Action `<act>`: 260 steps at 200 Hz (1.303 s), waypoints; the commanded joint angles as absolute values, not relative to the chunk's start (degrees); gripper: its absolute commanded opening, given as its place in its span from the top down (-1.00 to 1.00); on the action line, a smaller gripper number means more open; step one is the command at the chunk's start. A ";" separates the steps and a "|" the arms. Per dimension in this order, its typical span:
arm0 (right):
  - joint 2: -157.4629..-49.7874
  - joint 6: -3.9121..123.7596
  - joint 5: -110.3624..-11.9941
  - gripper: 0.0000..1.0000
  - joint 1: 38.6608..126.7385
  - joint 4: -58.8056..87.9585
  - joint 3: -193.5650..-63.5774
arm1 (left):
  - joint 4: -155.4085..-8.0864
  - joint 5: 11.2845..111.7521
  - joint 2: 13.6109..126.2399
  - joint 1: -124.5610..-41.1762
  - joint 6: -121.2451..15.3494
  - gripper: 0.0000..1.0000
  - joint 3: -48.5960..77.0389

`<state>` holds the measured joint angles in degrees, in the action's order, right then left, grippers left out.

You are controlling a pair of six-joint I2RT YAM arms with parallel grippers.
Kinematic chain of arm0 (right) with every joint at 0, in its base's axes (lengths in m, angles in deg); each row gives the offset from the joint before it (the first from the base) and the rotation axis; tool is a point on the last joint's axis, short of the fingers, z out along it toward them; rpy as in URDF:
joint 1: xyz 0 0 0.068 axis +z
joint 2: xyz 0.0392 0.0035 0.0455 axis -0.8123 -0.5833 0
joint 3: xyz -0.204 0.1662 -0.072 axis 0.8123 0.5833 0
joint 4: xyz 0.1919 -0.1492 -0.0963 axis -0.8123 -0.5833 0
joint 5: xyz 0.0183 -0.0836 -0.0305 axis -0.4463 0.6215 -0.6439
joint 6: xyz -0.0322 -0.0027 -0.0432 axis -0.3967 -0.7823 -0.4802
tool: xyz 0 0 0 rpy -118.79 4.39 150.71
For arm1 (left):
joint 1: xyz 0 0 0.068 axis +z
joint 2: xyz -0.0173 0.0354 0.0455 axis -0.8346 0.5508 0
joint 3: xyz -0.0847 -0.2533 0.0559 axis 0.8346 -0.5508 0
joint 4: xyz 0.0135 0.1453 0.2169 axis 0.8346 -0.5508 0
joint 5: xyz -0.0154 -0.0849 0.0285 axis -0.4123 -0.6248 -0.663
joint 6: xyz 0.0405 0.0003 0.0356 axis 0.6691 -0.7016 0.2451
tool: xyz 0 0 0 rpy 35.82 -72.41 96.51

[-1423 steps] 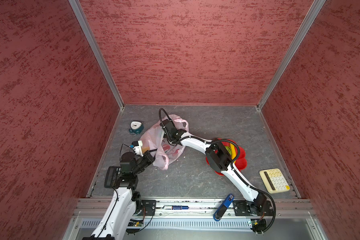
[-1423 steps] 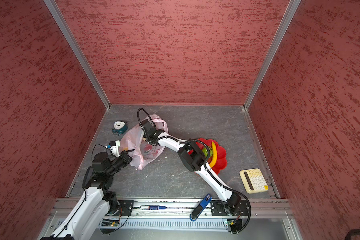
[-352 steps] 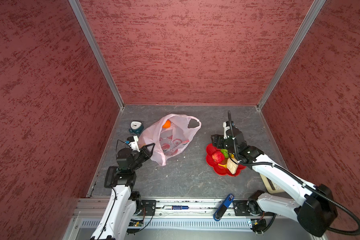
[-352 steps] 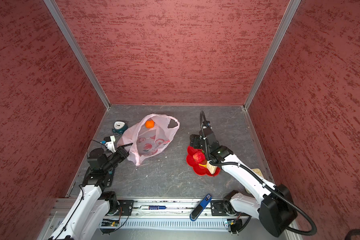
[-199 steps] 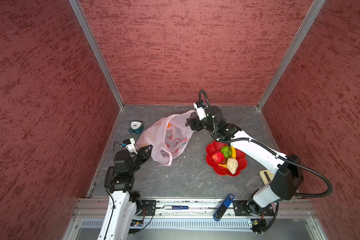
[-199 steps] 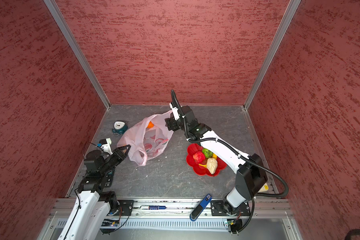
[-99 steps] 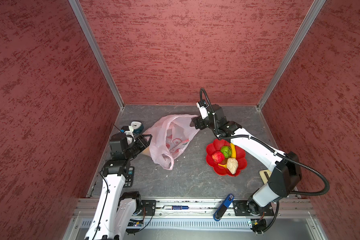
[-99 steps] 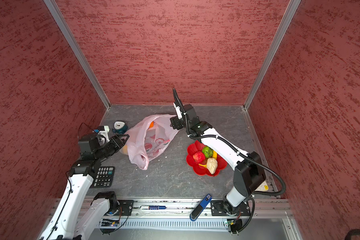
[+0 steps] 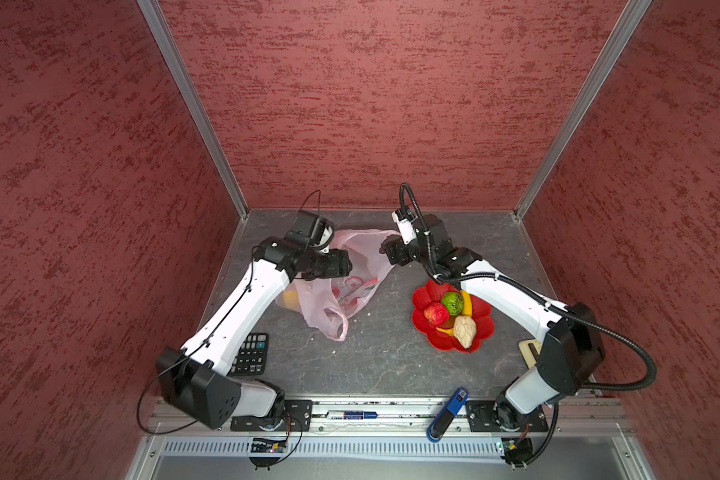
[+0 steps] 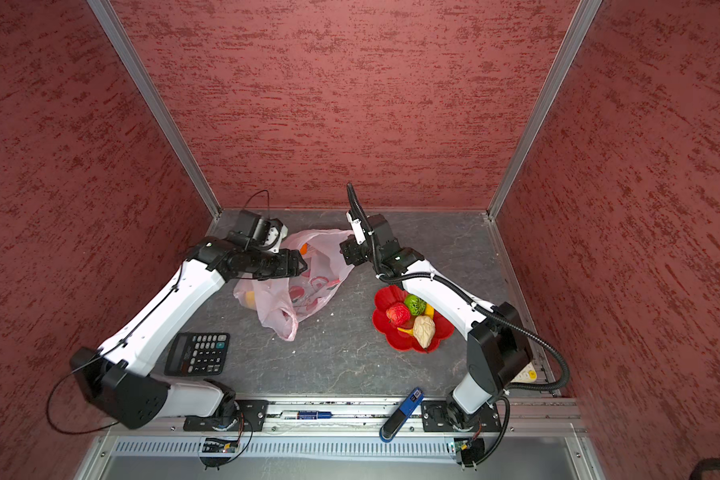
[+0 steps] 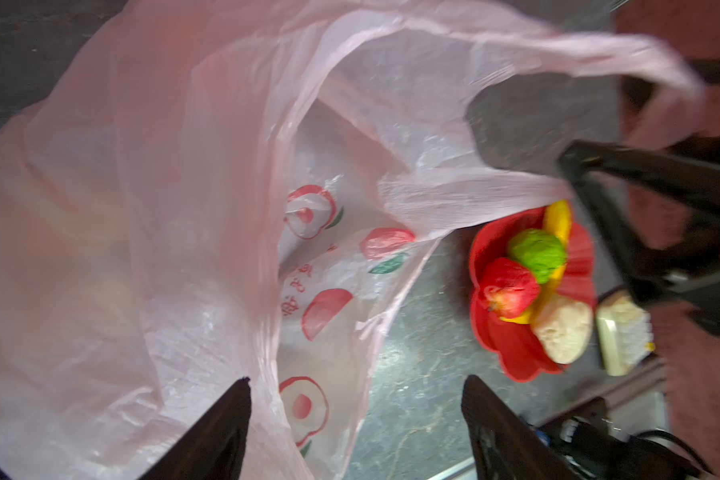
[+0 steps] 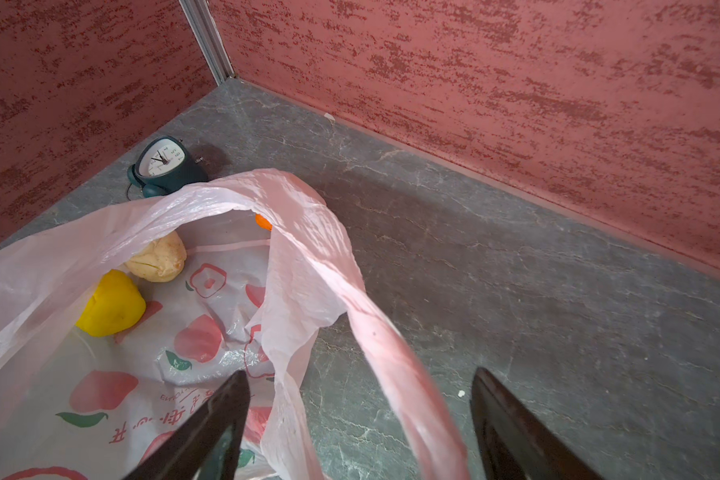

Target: Take the fake fruits out of the plastic bag

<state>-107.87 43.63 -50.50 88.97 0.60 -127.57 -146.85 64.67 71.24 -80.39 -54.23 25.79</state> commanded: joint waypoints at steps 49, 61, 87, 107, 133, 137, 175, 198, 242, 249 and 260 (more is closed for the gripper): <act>-100.94 43.26 -51.06 -0.69 88.59 2.21 -124.12 | -150.26 89.61 85.19 -84.14 -49.61 -0.04 30.74; -99.87 43.29 -50.65 -0.69 88.61 2.01 -123.67 | -147.73 91.07 85.28 -84.35 -48.90 0.25 30.10; -99.41 42.41 -49.88 -0.71 88.50 0.76 -124.20 | -139.65 93.02 82.36 -84.79 -46.23 0.61 27.42; -99.57 40.83 -49.16 -0.78 88.27 -0.92 -125.96 | -135.86 92.96 79.79 -84.97 -44.53 0.76 25.68; -102.78 37.84 -49.71 -0.81 87.89 -4.03 -130.40 | -133.66 92.42 76.64 -85.68 -43.60 0.82 22.54; -103.33 37.19 -49.72 -0.81 87.89 -4.37 -131.11 | -133.08 91.95 76.00 -85.86 -43.47 0.83 21.93; -106.55 31.67 -48.48 -0.82 87.89 -6.84 -137.35 | -129.88 92.61 71.85 -87.91 -43.19 0.85 16.47; -109.39 28.42 -51.14 -0.81 87.91 -11.34 -142.80 | -128.48 94.02 69.95 -89.53 -43.07 0.85 14.62; -113.31 23.77 -56.14 -0.77 87.91 -18.18 -146.85 | -125.52 95.39 67.60 -90.91 -41.71 0.85 12.84; -113.78 23.30 -56.52 -0.77 87.97 -18.84 -146.85 | -125.27 95.39 67.24 -91.03 -41.53 0.85 12.72; -114.46 22.62 -56.90 -0.75 88.06 -19.44 -146.77 | -124.67 95.58 66.85 -91.21 -41.27 0.85 12.49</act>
<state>-112.64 27.31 -53.56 88.23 -14.44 -145.82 -127.99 94.03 68.73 -90.69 -42.84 12.94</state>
